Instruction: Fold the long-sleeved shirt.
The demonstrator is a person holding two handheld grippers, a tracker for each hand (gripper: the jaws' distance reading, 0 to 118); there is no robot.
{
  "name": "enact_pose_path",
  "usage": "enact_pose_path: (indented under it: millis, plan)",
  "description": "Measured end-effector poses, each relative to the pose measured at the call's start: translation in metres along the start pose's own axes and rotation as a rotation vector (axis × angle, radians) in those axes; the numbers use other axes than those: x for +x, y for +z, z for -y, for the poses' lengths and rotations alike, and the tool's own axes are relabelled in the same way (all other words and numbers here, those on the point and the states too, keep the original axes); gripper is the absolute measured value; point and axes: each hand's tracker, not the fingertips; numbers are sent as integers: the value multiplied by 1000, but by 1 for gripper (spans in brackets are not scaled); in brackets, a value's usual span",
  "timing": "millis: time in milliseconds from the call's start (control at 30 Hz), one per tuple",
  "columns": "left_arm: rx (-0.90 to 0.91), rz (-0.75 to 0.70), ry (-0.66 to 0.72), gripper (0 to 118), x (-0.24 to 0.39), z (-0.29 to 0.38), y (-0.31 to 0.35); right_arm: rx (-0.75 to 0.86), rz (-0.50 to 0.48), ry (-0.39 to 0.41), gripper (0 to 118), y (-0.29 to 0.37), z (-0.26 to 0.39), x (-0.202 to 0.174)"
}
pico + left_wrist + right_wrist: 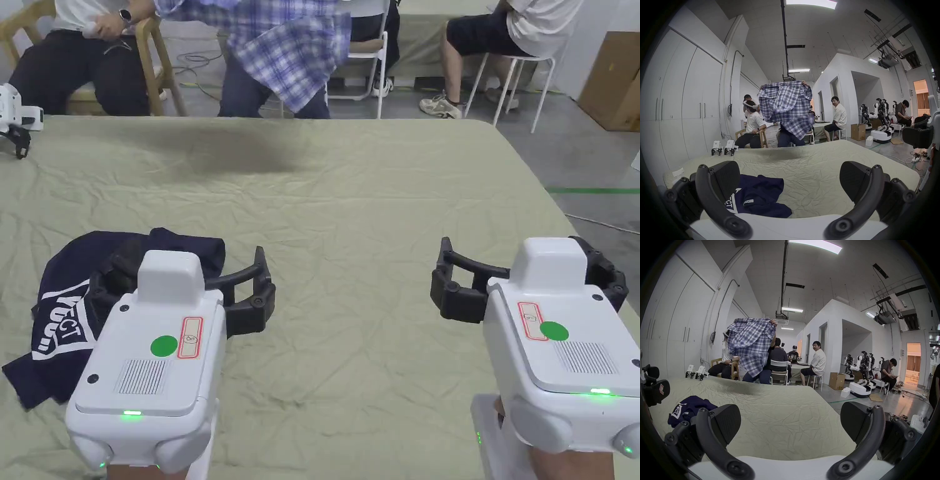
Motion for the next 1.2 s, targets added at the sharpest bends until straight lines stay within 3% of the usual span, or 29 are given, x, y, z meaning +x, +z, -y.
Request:
enact_pose_path:
  millis: [1200]
  plan:
    - [-1, 1, 2, 111, 0, 2, 3, 5, 2, 8, 118, 2, 3, 1]
